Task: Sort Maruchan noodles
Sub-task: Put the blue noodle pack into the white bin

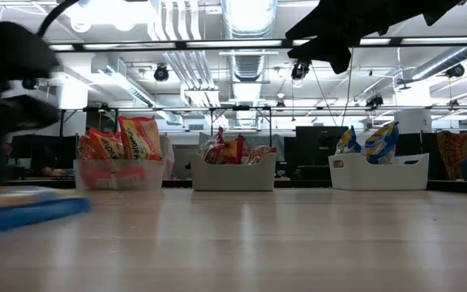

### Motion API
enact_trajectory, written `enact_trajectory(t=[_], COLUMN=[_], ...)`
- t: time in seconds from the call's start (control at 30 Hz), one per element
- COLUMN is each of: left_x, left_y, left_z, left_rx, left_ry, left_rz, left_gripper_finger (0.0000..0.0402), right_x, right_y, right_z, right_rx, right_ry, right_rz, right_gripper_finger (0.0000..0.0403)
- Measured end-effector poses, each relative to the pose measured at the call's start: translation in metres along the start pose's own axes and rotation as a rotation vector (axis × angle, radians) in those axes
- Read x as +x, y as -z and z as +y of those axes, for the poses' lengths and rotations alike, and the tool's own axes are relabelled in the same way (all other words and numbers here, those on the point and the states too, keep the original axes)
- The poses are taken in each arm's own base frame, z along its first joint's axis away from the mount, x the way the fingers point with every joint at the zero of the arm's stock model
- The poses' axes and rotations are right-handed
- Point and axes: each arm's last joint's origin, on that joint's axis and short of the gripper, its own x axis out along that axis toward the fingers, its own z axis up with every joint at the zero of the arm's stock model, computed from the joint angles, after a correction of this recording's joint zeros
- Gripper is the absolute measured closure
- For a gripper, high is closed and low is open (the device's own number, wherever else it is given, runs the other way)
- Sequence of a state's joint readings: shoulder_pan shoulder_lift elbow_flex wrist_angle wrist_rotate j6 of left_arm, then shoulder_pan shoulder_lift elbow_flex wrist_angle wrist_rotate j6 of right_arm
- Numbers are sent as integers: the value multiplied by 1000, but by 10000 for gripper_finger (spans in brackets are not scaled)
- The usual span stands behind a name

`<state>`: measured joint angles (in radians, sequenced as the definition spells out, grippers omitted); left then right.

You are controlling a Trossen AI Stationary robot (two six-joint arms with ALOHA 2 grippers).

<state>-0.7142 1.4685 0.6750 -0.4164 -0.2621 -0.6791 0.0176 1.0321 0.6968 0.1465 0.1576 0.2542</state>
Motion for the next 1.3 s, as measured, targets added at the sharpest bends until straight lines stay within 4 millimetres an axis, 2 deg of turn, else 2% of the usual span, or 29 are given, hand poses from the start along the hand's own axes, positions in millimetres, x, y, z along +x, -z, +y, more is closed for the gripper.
enact_trajectory(t=[0.2, 0.3, 0.47, 0.67, 0.83, 0.93, 1.1, 1.3], left_x=[1, 1, 2, -8, -12, -7, 4, 16], left_y=[-23, -40, -54, -46, -31, -22, -12, -14], left_z=[32, 51, 61, 55, 50, 48, 51, 65], left_rx=[-22, -53, 65, 197, 136, 74, 16, -70], left_ry=[-529, -650, -530, -359, -43, 30, 14, -276], left_rz=[-360, -410, -301, -146, 27, 77, 25, -289], left_gripper_finger=[402, 402, 402, 402, 402, 402, 401, 401], right_x=[0, 0, 0, 11, 31, 43, 61, 79], right_y=[0, 0, 0, 9, 22, 23, 24, 21], right_z=[0, 0, -2, -5, -6, -7, -8, -8], right_rx=[6, 29, 101, 214, 210, 189, 173, 183], right_ry=[0, 1, 55, 136, 139, 149, 150, 113], right_rz=[0, 0, -10, 16, 95, 120, 154, 184], right_gripper_finger=[200, 200, 200, 200, 200, 200, 200, 200])
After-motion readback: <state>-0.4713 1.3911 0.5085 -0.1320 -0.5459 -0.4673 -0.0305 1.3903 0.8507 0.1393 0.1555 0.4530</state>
